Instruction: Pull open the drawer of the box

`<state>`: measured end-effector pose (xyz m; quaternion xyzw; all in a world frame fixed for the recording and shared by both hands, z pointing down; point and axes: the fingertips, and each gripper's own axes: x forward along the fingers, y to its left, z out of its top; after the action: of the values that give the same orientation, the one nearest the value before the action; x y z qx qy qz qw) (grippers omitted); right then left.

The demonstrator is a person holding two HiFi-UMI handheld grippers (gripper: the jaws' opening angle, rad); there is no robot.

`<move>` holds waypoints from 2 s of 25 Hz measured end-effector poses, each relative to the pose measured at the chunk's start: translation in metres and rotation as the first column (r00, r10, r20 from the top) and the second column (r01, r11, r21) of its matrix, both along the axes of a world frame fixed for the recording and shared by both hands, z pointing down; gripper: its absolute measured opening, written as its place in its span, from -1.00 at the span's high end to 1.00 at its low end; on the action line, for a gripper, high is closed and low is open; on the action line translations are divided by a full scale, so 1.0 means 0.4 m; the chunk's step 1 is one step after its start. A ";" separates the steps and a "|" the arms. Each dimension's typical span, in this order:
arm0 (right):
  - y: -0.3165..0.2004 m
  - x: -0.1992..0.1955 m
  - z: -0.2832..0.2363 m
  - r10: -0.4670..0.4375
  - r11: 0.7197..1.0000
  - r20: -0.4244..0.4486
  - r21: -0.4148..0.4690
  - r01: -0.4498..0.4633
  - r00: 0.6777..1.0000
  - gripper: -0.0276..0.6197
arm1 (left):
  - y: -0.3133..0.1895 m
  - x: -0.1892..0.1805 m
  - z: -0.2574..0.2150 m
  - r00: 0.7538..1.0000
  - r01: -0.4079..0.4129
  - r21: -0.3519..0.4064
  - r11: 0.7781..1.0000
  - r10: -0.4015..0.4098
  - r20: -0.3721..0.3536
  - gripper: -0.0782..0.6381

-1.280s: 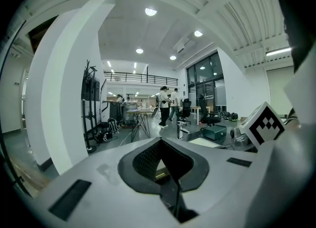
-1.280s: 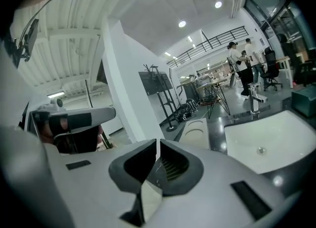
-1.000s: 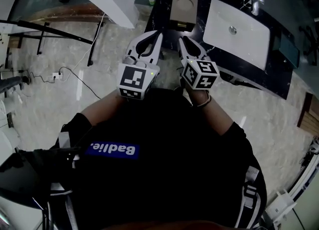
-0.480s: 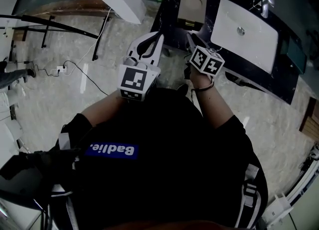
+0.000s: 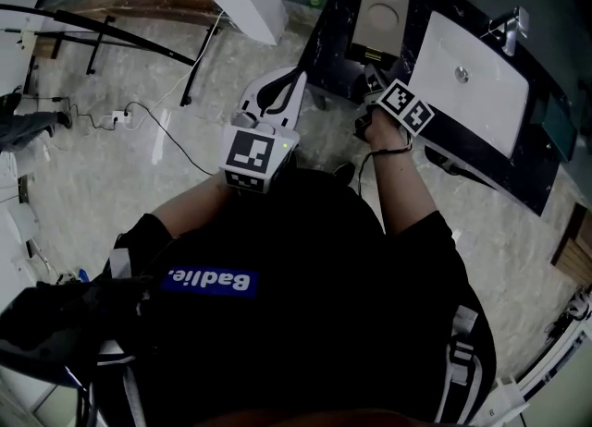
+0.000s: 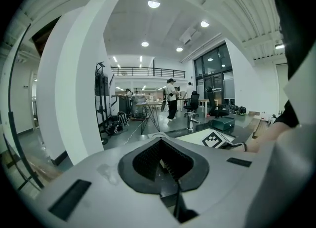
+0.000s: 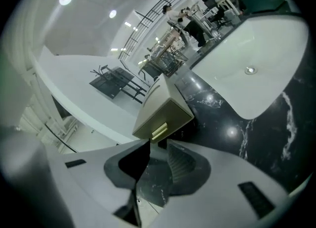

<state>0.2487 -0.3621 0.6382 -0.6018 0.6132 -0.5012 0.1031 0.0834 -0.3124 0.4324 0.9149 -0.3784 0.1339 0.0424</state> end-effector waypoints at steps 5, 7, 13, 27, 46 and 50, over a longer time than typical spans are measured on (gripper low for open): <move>-0.028 0.011 0.006 0.033 0.999 0.025 0.006 -0.034 0.999 0.66 | -0.010 -0.042 0.002 1.000 0.029 -0.008 1.000 -0.029 0.006 0.79; -0.035 0.012 0.013 0.045 0.999 0.042 0.002 -0.045 0.998 0.66 | -0.013 -0.055 0.002 0.999 0.036 -0.005 0.999 -0.036 0.009 0.79; -0.053 0.021 0.019 0.097 0.995 0.096 0.015 -0.099 0.991 0.66 | -0.021 -0.100 0.007 0.998 0.059 -0.006 0.998 -0.059 0.022 0.79; -0.062 0.035 0.030 0.175 0.984 0.161 0.002 -0.178 0.971 0.69 | -0.022 -0.156 0.003 0.996 0.087 0.005 0.996 -0.087 0.014 0.79; 0.022 -0.002 0.027 0.175 0.984 0.164 -0.008 -0.176 0.971 0.70 | 0.025 -0.151 -0.005 0.999 0.038 0.008 0.999 -0.039 0.013 0.79; 0.049 -0.010 0.026 0.174 0.985 0.158 -0.008 -0.174 0.972 0.70 | 0.041 -0.149 -0.013 0.999 0.032 0.010 0.999 -0.032 -0.002 0.79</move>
<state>0.2447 -0.3423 0.6487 -0.6112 0.5495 -0.5345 0.1969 0.0237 -0.2959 0.4273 0.9091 -0.3936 0.1305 0.0402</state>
